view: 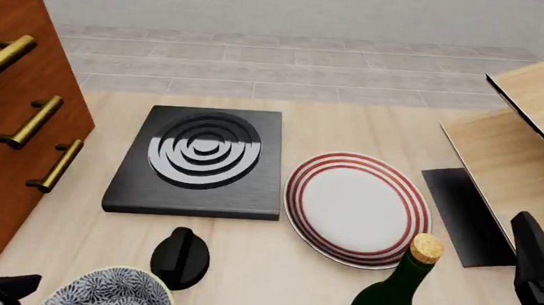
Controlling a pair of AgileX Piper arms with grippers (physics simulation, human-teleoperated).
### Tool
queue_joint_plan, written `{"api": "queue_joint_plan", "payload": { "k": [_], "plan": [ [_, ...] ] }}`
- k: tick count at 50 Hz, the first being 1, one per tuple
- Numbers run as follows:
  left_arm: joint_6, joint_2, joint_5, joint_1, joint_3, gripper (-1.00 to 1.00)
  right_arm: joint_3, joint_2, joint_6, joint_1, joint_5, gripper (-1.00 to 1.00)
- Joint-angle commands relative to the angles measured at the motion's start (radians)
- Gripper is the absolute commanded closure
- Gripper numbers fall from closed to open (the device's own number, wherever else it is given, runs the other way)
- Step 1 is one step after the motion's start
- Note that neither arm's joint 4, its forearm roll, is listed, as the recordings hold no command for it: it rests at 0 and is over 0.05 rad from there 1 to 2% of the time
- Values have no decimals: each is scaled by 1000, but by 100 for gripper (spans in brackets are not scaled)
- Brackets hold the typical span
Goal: Put the bowl on the top of the cabinet.
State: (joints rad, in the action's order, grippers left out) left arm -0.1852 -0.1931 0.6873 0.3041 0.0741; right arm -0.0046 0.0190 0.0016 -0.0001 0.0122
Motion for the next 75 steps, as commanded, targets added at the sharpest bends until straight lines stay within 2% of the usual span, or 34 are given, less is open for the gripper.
{"api": "queue_joint_plan", "payload": {
  "k": [1, 12, 14, 15, 27, 47, 53, 54, 55, 56, 61, 64, 69, 75],
  "plan": [
    [-6, -32, -39, -10, -23, -100, 0, 1, 0, 0, 0, -100],
    [-17, -63, -85, -23, -47, -100, 0, 0, 0, 0, 0, -100],
    [35, -86, -94, 1, -44, -100, 0, 0, 0, 0, 0, -100],
    [-2, -75, -90, -13, -35, -100, 0, 0, 0, 0, 0, -100],
    [-11, -123, -151, -27, -64, -100, 0, 0, 0, 0, 0, -100],
    [-26, -171, -185, -48, -74, -100, 0, 0, 0, 0, 0, -100],
    [-38, -149, -165, -50, -74, -100, 0, 0, 0, 0, 0, -100],
    [-56, -143, -175, -72, -74, 100, 0, 0, 0, 0, 0, -100],
    [-56, -143, -175, -72, -74, 100, 0, 0, 0, 0, 0, -100],
    [-60, -64, -134, -53, -72, 100, 0, 0, 0, 0, 0, -100],
    [-74, -107, -197, -97, -62, 100, 0, 0, 0, 0, 0, -100],
    [-71, -53, -143, -81, -42, 100, 0, 0, 0, 0, 0, -100],
    [-85, -58, -161, -96, -7, 100, 0, 0, 0, 0, 0, -100],
    [-79, -28, -125, -102, 44, 100, 0, 0, 0, 0, 0, -100]
  ]
}}
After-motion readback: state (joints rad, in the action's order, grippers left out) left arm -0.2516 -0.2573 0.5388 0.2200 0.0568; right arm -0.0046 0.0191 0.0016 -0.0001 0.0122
